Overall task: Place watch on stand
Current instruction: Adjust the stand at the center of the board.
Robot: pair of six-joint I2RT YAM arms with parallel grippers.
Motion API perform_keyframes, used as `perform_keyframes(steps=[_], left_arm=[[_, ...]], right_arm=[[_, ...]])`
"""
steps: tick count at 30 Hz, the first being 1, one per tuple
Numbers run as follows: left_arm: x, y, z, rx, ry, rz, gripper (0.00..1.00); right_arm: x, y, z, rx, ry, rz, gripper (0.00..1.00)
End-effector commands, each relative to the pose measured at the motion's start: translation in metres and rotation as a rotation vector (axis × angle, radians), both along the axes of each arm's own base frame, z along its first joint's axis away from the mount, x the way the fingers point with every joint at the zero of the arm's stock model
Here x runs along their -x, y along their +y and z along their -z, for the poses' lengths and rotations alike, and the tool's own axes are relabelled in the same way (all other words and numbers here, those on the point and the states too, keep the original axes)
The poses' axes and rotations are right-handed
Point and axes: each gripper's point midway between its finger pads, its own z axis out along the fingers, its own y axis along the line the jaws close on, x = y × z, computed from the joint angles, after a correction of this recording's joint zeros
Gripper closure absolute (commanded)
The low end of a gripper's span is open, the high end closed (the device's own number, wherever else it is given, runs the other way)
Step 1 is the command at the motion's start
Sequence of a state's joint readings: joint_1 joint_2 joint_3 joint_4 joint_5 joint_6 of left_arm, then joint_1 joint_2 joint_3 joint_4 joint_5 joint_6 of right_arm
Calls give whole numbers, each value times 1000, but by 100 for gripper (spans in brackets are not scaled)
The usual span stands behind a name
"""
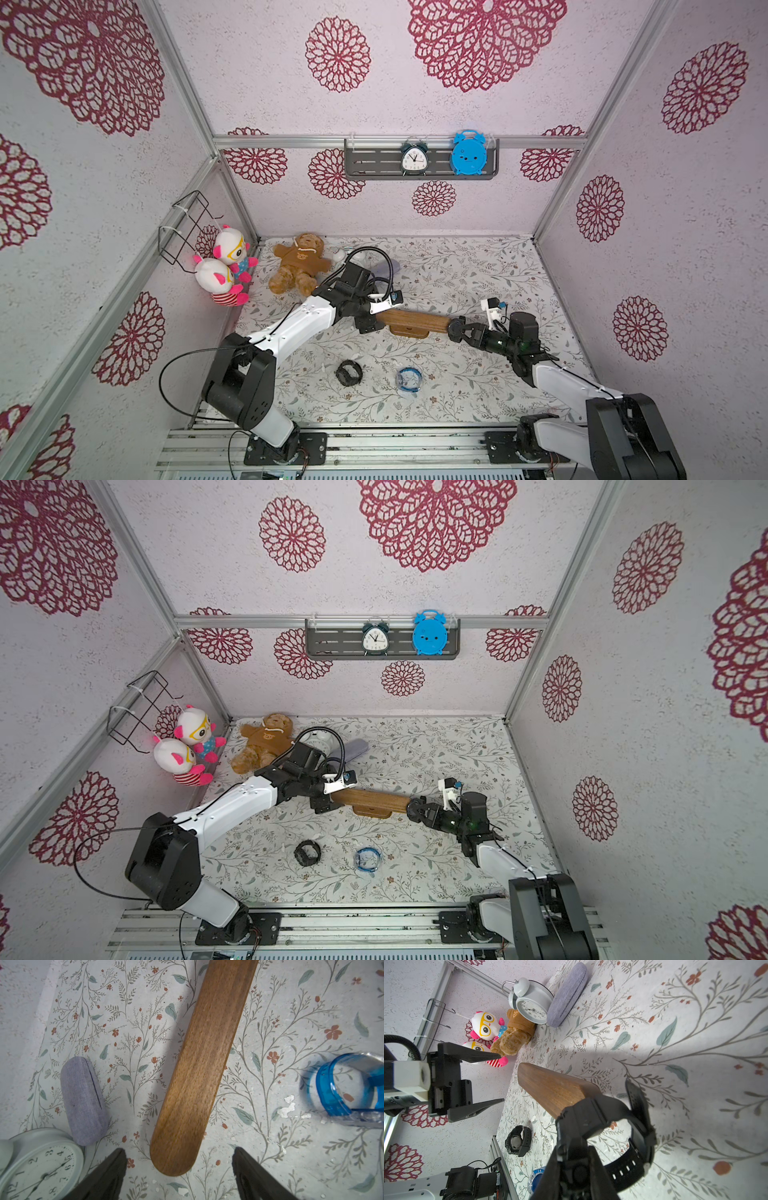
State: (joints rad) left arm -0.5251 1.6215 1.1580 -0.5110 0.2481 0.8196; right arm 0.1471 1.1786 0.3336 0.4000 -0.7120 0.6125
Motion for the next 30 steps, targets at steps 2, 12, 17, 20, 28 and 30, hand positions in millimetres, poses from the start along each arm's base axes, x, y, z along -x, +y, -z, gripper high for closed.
perform_keyframes(steps=[2,12,17,20,28,30], left_arm=[[-2,-3,14,-66,-7,45,18],[-7,-5,39,-173,-45,75,23],[-13,-5,47,-209,-64,73,35],[-16,-7,51,-221,-76,70,37],[-23,-8,58,-247,-108,59,46],[-24,-8,59,-249,-116,56,47]], right_arm=[[-8,3,-18,2,-78,-34,90],[-9,5,-26,17,-84,-57,90],[-8,7,-22,12,-72,-73,89],[-9,8,-20,3,-64,-81,89],[-10,13,-24,-14,-82,-115,87],[-11,14,-24,-13,-88,-126,86]])
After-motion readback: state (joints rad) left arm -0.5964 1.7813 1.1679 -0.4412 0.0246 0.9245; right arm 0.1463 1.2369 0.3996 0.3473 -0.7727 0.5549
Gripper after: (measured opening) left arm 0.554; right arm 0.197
